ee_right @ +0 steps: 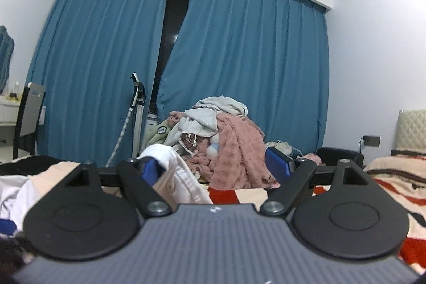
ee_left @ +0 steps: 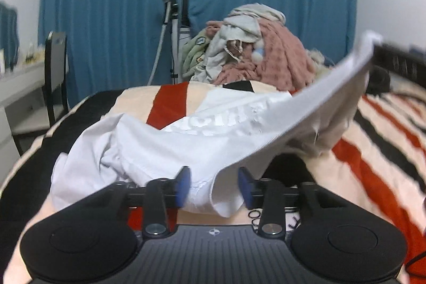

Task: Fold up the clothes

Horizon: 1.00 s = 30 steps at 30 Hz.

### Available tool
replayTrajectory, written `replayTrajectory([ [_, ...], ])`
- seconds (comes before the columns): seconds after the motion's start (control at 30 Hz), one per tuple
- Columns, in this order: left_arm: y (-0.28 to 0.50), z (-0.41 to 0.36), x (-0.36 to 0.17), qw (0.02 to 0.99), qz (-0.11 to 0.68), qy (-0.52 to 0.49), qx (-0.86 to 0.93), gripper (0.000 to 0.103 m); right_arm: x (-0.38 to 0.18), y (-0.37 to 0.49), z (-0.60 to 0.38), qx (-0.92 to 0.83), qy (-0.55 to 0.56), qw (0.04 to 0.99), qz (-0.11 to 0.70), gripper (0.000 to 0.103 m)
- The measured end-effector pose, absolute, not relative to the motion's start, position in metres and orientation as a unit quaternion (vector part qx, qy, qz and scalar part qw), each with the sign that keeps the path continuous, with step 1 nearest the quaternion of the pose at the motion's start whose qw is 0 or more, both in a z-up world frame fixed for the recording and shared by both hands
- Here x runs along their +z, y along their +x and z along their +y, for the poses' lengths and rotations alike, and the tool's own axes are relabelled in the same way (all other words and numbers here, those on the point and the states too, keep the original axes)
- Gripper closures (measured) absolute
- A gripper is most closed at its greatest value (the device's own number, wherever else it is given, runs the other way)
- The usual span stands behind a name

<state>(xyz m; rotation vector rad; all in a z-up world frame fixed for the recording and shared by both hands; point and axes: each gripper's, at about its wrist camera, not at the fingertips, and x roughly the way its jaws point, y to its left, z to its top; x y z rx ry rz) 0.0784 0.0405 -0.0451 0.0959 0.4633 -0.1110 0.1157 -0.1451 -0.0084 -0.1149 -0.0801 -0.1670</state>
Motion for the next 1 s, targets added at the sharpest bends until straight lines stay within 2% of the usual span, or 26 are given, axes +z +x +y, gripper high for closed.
replayTrajectory([
  [0.07,0.083,0.032,-0.052,0.972,0.219,0.080,-0.038,0.047,-0.008,0.120,-0.148,-0.085,-0.048,0.995,-0.038,0.021],
  [0.13,0.091,0.027,-0.058,0.971,0.218,0.100,-0.002,0.047,-0.009,0.122,-0.151,-0.086,-0.038,0.995,-0.039,0.021],
  [0.27,0.109,0.053,-0.059,0.966,0.240,0.047,0.080,0.045,-0.013,0.125,-0.157,-0.097,-0.021,0.994,-0.035,0.021],
  [0.33,0.114,0.071,-0.056,0.964,0.244,0.003,0.109,0.038,-0.017,0.130,-0.161,-0.103,-0.013,0.994,-0.021,0.021],
  [0.37,0.115,0.081,-0.053,0.963,0.239,-0.027,0.119,0.033,-0.019,0.134,-0.162,-0.104,-0.013,0.994,-0.012,0.021],
  [0.53,0.117,0.101,-0.042,0.961,0.217,-0.063,0.156,0.033,-0.037,0.147,-0.149,-0.098,-0.051,0.993,0.041,0.021],
  [0.7,0.116,0.108,-0.037,0.957,0.221,-0.068,0.173,0.033,-0.064,0.165,-0.145,-0.082,-0.074,0.983,0.144,0.021],
  [0.93,0.095,0.104,-0.031,0.964,0.202,-0.059,0.164,0.026,-0.089,0.153,-0.166,-0.092,0.005,0.971,0.221,0.020],
  [1.0,0.088,0.101,-0.029,0.964,0.200,-0.058,0.162,0.026,-0.093,0.144,-0.170,-0.099,0.023,0.968,0.228,0.017],
])
